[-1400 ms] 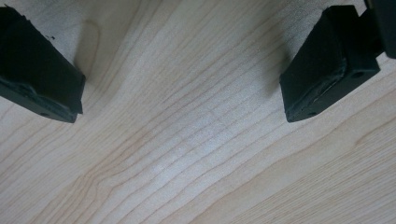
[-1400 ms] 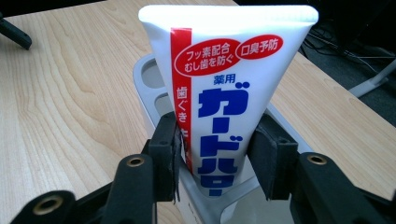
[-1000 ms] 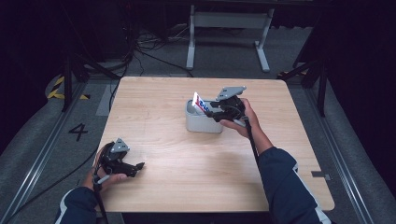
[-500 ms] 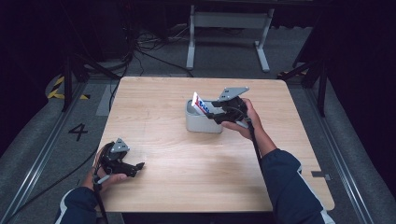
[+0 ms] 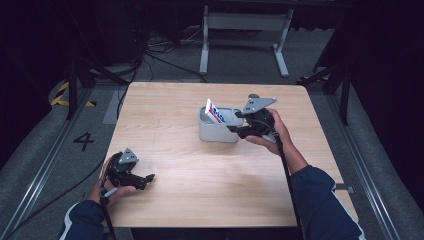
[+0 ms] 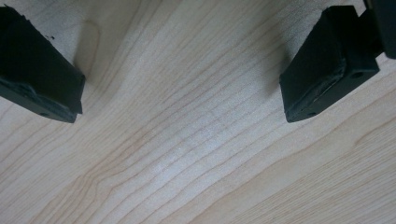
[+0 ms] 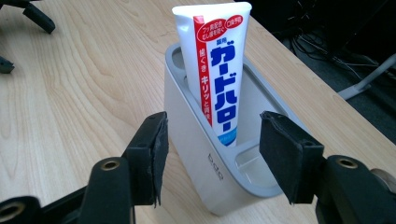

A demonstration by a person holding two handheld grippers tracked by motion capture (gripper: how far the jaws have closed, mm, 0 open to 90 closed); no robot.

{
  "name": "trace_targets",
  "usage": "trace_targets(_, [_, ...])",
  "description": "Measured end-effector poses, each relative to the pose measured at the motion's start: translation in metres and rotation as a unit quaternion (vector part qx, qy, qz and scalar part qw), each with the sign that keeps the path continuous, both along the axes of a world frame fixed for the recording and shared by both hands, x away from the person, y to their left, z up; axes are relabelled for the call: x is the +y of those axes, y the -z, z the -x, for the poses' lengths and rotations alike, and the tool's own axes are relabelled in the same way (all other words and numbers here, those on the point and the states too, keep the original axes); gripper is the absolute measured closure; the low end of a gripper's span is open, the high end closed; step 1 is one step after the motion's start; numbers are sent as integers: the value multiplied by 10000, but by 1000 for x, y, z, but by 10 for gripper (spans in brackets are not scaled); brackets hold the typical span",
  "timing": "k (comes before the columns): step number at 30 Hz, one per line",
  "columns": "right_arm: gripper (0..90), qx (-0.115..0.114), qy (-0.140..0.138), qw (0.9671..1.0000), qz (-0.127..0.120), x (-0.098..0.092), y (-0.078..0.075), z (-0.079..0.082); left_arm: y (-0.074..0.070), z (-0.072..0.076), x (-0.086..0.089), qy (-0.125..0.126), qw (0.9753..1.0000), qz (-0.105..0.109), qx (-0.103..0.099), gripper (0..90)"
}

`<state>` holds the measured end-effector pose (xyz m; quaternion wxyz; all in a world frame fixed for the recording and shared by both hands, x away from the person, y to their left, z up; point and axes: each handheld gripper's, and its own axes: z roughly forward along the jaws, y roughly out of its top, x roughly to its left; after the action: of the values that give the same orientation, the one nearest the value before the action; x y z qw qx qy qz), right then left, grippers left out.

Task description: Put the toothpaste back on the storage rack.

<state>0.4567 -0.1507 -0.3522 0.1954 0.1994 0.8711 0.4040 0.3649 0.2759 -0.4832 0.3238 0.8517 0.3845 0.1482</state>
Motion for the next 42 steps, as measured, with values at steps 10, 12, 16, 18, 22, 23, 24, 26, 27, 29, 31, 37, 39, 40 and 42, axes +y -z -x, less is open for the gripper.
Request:
trace_targets(10, [416, -123, 99, 9997, 161, -20, -1, 15, 0, 0, 0, -27, 10000, 21, 7, 4])
trace_targets(12, [414, -128, 112, 9997, 178, -24, -1, 18, 0, 0, 0, -30, 10000, 22, 8, 4])
trace_targets(16, [411, -164, 163, 9995, 226, -33, 1, 23, 0, 1, -1, -46, 10000, 24, 35, 4])
trace_targets(18, [409, -165, 181, 9994, 258, -38, 3, 25, 0, 1, -1, -63, 10000, 38, 50, 4])
trace_targets(22, [403, -158, 252, 9991, 292, -46, 6, 29, 0, 1, -1, -63, 10000, 39, 51, 4])
trace_targets(23, [401, -153, 269, 9991, 280, -48, 7, 31, 0, 1, -1, -65, 10000, 40, 50, 4])
trace_targets(24, [399, -147, 285, 9991, 275, -51, 8, 31, 0, 1, -1, -69, 10000, 34, 52, 4])
trace_targets(26, [398, -156, 308, 9991, 265, -54, 9, 33, 0, 1, -1, -57, 10000, 30, 51, 4])
trace_targets(27, [397, -166, 325, 9990, 260, -57, 10, 34, 0, 1, 0, -51, 10000, 19, 44, 4])
trace_targets(29, [395, -148, 402, 9987, 291, -62, 13, 35, 0, 1, -1, -66, 10000, 27, 50, 4])
trace_targets(31, [399, -117, 431, 9986, 299, -66, 16, 37, 0, 1, -1, -78, 10000, 28, 51, 3])
trace_targets(37, [385, -163, 486, 9980, 374, -76, 23, 45, 0, 1, -1, -77, 10000, 21, 44, 3])
trace_targets(39, [368, -149, 512, 9976, 438, -78, 26, 48, 0, 1, -1, -77, 10000, 25, 49, 3])
trace_targets(40, [358, -154, 532, 9974, 461, -79, 28, 49, 0, 1, -1, -78, 10000, 20, 46, 3])
trace_targets(42, [353, -119, 573, 9973, 449, -80, 30, 50, 0, 1, -1, -77, 10000, 23, 47, 3])
